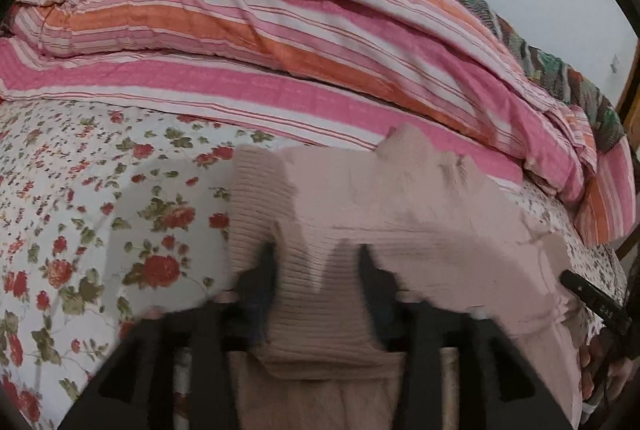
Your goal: Fold small clothes
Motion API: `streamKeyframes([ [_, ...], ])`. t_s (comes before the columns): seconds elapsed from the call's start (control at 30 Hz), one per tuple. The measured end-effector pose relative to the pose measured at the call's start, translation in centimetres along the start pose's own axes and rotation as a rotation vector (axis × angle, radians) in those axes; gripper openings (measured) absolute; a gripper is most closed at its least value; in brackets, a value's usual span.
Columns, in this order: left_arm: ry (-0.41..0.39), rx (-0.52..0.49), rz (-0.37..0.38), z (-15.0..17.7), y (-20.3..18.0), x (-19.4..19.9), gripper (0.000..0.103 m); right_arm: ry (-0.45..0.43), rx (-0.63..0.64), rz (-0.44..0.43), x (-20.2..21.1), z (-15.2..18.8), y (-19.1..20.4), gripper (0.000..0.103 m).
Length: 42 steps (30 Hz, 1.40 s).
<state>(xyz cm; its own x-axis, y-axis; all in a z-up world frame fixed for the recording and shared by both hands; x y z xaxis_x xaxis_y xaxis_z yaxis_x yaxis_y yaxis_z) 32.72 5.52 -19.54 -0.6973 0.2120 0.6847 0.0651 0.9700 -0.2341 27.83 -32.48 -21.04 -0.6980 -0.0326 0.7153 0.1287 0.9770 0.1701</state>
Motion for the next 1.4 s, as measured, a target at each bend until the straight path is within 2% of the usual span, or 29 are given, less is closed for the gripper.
streamKeyframes([
  [0.17, 0.003, -0.045, -0.017, 0.5, -0.9, -0.2, 0.059, 0.020, 0.010, 0.003, -0.5, 0.2, 0.2, 0.074],
  [0.27, 0.004, -0.057, -0.025, 0.5, -1.1, -0.2, 0.061, 0.024, 0.019, 0.000, -0.6, 0.1, 0.2, 0.074],
  [0.57, -0.003, 0.007, 0.051, 0.4, 0.0, -0.1, 0.061, 0.011, 0.016, -0.018, -0.5, 0.3, 0.0, 0.074],
  [0.97, -0.012, 0.003, 0.043, 0.6, -0.3, 0.5, 0.061, 0.014, 0.011, -0.025, -0.3, 0.3, 0.2, 0.074],
  [1.17, -0.012, -0.030, 0.028, 1.2, -1.1, 1.3, 0.061, -0.029, 0.048, -0.004, 1.0, 0.5, 1.1, 0.073],
  [1.27, -0.019, -0.042, 0.073, 1.4, -1.6, 2.2, 0.061, -0.056, 0.061, -0.019, 2.6, 0.7, 1.6, 0.073],
  [1.4, -0.046, -0.132, 0.070, 1.8, -2.3, 4.4, 0.061, -0.071, 0.025, -0.032, 5.5, 1.5, 1.8, 0.072],
])
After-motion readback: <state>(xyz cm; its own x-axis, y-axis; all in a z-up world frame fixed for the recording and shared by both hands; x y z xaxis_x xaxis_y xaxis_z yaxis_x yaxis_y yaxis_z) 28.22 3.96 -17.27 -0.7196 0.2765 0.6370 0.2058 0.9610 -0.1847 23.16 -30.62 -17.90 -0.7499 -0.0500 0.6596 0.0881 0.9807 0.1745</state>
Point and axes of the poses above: each gripper's, at about its wrist camera, not at the fingertips, and x roughly against the way its jaws point, y to its left, z to its underside, the point moved 3 cm from there along -x, roughly the way its jaws point, and after that the axes turned 2 degrees about -x, right-handed, at the moved point
